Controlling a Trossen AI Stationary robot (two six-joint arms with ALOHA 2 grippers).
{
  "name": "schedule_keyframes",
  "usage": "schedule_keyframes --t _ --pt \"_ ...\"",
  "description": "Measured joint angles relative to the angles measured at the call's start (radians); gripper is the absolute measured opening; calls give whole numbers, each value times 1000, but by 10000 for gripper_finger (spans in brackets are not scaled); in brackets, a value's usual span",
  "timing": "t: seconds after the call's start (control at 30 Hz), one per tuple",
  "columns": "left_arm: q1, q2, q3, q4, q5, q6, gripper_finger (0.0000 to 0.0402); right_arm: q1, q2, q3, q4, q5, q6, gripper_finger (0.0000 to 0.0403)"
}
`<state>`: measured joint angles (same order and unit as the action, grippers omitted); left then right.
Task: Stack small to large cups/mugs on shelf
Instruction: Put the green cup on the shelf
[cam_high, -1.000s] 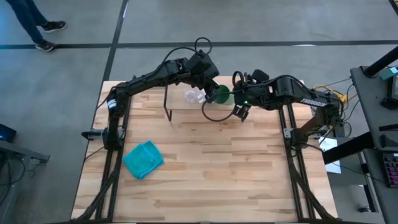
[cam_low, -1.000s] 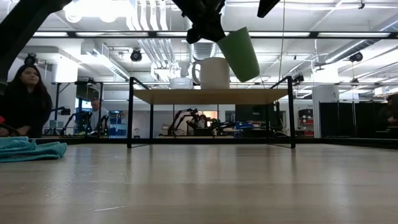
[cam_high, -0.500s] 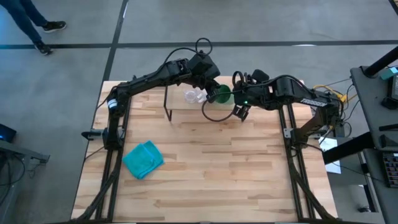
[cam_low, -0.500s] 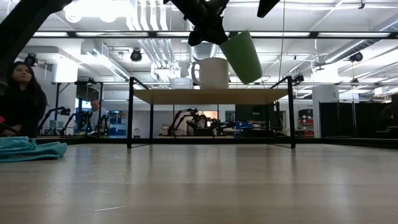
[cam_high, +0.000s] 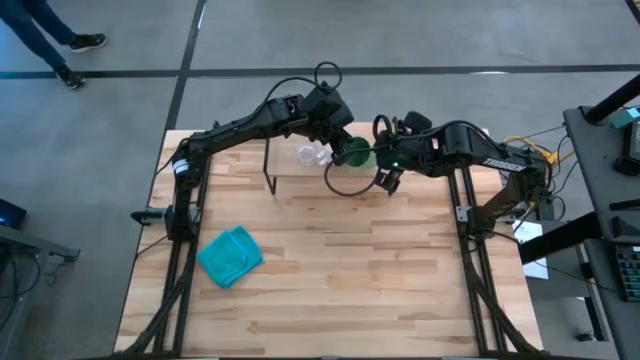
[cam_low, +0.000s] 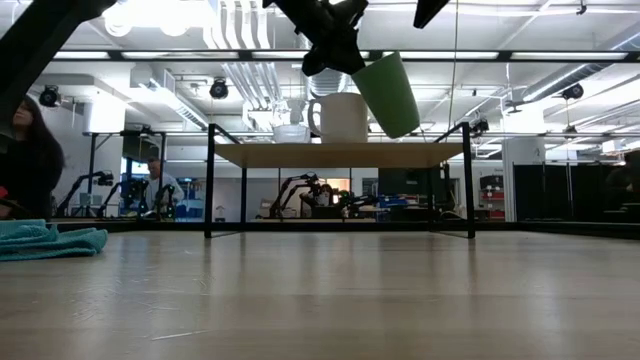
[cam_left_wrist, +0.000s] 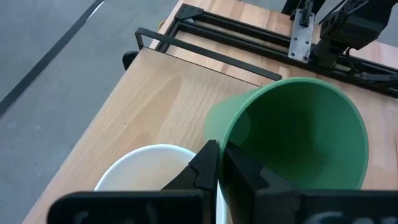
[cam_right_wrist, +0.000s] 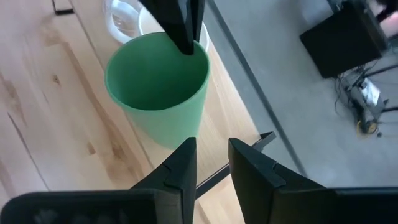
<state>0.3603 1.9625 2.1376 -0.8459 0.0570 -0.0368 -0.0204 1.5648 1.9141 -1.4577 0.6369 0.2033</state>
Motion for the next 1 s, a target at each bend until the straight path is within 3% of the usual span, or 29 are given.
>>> schedule_keyframes --t 0.17,0.3,0.43,0.7,1.0 --pt "0 0 0 5 0 0 1 0 19 0 52 -21 -215 98" --pt "0 0 3 15 1 0 1 0 50 0 137 -91 -404 124" --pt "0 -1 3 23 17 0 1 -1 95 0 141 -92 -560 151" --pt "-1 -1 3 27 20 2 1 -8 160 0 -47 -85 -612 159" --pt "2 -5 4 28 19 36 1 -8 173 1 -41 -39 -686 160"
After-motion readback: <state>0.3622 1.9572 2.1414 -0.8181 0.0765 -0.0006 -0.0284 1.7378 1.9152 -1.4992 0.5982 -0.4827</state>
